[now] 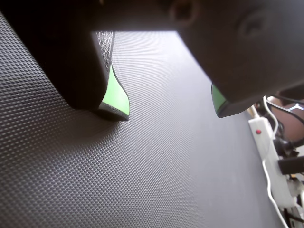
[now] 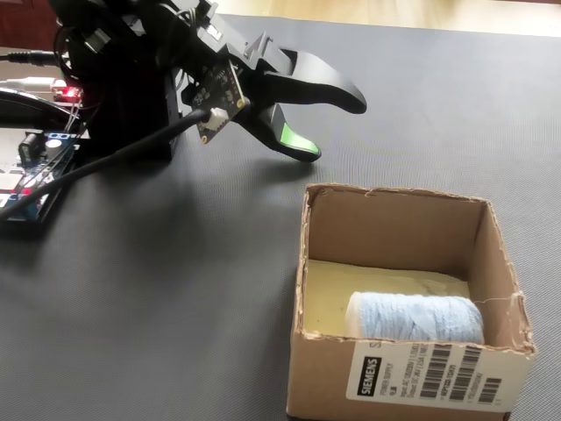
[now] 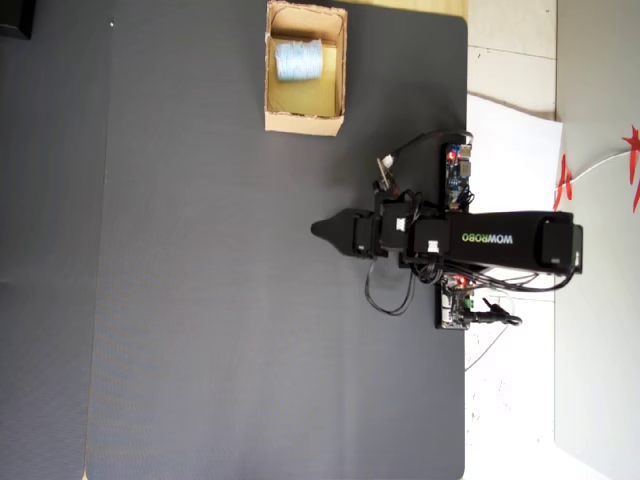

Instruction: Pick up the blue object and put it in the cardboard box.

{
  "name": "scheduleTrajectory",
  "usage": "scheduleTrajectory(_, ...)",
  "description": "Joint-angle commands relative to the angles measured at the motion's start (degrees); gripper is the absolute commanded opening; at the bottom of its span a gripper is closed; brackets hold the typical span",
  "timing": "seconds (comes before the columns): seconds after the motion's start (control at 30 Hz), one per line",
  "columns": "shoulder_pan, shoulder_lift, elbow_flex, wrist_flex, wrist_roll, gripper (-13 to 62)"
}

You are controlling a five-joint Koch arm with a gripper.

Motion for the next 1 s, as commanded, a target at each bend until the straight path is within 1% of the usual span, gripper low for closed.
scheduleTrajectory(0.0, -0.62, 5.01, 2.20, 2.64, 1.67, 34.8)
scheduleTrajectory(0.13, 0.53, 4.39, 2.20, 6.59, 1.58, 34.4)
scheduleTrajectory(0.97, 0.53, 4.57, 2.20, 6.68, 1.32, 34.2)
